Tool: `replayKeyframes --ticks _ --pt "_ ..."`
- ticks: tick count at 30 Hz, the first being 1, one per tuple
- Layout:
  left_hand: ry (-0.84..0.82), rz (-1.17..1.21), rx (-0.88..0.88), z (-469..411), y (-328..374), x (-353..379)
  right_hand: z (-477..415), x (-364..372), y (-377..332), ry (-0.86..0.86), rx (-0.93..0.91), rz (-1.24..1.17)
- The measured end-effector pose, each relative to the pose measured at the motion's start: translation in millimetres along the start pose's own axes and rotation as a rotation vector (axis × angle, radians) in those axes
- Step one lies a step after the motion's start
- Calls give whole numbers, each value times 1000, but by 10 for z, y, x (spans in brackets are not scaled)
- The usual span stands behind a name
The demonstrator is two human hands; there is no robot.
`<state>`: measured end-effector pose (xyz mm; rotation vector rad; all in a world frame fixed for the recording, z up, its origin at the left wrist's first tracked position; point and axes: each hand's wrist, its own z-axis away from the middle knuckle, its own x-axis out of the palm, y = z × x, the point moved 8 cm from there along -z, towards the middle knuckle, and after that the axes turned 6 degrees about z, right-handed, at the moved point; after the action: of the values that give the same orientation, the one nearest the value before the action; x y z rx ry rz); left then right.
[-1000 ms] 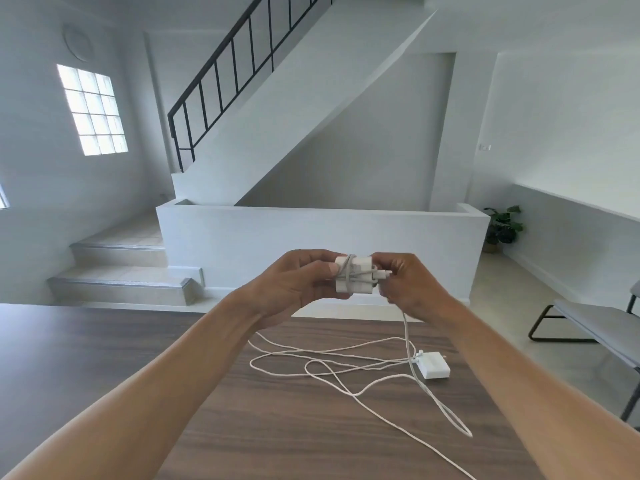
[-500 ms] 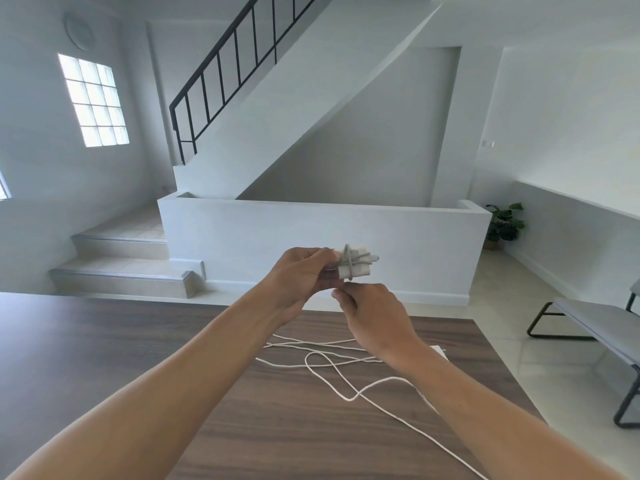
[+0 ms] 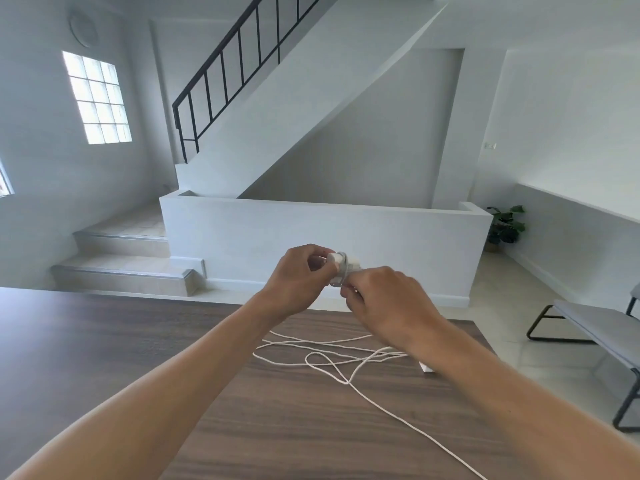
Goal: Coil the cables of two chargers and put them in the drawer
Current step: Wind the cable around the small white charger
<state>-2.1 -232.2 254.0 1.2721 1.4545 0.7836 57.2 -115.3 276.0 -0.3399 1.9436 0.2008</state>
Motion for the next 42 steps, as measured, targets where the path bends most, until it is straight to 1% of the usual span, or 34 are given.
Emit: replayKeyframes --ticks 4,8,11,13,20,22,24,25,28,30,33,36,38,40,42 --pt "-59 -119 79 -1 49 8 -60 -215 102 25 -23 52" --pt "-208 -37 40 67 19 61 -125 -411 103 59 -83 47" --pt "-291 0 20 124 25 75 -202 -503 178 85 -98 -7" --pt "-342 30 17 157 66 81 -274 -494 272 71 -88 -87" --pt "-446 264 50 254 315 77 -316 -180 420 8 -71 -560" --pt "-417 373 32 242 350 71 -272 -12 481 7 -15 -630" --pt "-334 441 4 198 347 53 -203 159 515 13 79 -659" --pt "-294 452 -4 173 336 47 -162 224 493 26 118 -671" --pt "-210 463 -38 111 259 41 -70 332 335 100 140 -690" --pt "-155 461 -71 75 179 24 -45 381 265 125 160 -652" --pt "-40 391 -90 -9 76 -63 -9 418 133 120 131 -520" --pt "62 289 -109 -76 -42 -178 20 428 18 62 88 -376" --pt "81 199 -97 -67 -97 -211 20 403 -29 35 59 -270" --pt "74 67 -49 -22 -89 -209 9 331 -56 24 47 -201" --pt "54 2 5 12 -64 -187 -6 251 -61 17 46 -145"
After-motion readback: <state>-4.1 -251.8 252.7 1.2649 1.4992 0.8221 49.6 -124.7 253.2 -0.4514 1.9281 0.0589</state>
